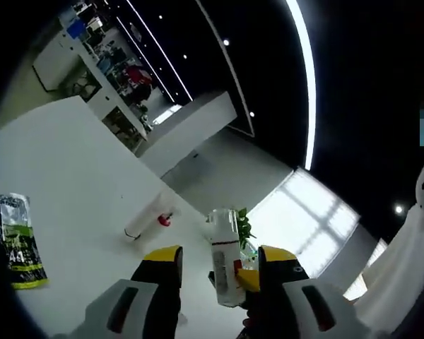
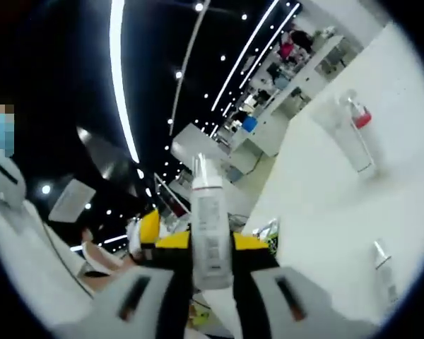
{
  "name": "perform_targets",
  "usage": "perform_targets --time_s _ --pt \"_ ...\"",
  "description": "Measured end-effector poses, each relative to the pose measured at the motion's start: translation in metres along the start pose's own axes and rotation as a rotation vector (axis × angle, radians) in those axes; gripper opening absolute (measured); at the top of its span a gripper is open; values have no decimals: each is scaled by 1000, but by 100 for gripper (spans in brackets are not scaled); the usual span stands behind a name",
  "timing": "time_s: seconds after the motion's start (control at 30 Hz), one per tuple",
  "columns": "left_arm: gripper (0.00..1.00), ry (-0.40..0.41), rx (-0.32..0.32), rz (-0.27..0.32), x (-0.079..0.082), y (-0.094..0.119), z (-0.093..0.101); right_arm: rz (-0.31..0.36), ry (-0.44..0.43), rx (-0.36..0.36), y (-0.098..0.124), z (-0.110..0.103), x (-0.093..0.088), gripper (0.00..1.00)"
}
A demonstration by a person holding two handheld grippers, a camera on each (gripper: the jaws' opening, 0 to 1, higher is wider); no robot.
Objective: Arrange the skincare products in the storage area until every visible bottle or jar stands upright without overlapping.
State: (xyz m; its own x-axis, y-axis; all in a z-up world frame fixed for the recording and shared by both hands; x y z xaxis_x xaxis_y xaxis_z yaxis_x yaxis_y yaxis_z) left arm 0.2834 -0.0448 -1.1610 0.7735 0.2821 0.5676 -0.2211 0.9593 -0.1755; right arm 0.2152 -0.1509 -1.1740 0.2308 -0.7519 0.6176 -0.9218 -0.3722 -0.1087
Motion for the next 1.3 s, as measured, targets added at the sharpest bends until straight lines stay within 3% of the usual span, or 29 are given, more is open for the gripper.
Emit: perform_targets --time_s 0.1,0.23,0.37,0.5,0.63,0.8,0.87,0.9,0.97,1.2,1.27,1.3 --pt "44 38 -32 -16 -6 -7 7 13 -24 32 9 -11 5 18" --pt "44 92 -121 -95 -26 -25 24 21 -69 49 20 -16 12 18" --pt "42 91 -132 -148 -36 -38 33 29 -86 76 30 -22 22 18" --pt "38 79 -145 -195 -46 -54 47 -13 -109 132 38 -24 28 18" --pt "27 74 -179 -234 -56 -58 51 -61 -126 166 46 -14 22 18" --pt "25 45 -135 -272 -74 -55 44 -98 -112 199 55 0 11 19" --pt "22 2 -111 -273 -79 -49 36 -151 -74 214 59 3 1 19" --pt "22 12 -130 -272 -82 -46 36 -174 -111 218 60 2 -1 19" --pt "22 23 -110 -244 -86 -40 35 -159 -78 227 61 4 -1 19" --pt "20 -60 -53 -245 -89 -44 29 -165 -3 166 63 16 0 21" --pt "20 -116 -15 -262 -88 -46 22 -205 92 112 64 24 0 23" --pt "20 -130 -13 -265 -87 -48 22 -228 183 78 66 29 0 26"
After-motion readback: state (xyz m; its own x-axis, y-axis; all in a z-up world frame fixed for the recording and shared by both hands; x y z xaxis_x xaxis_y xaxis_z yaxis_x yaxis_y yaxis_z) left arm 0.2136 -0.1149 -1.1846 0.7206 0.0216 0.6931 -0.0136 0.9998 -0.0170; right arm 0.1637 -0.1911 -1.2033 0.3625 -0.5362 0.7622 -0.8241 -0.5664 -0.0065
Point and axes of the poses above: the point that each gripper's makers call its tool centre point, and the gripper's own axes: y roughly backward along the fingers, z roughly to its right, x roughly out of its top, the point moved 5 cm from there along y, roughly backward along the fingers, and after that the axes turned 9 degrees about z, right-handed, at the moved point
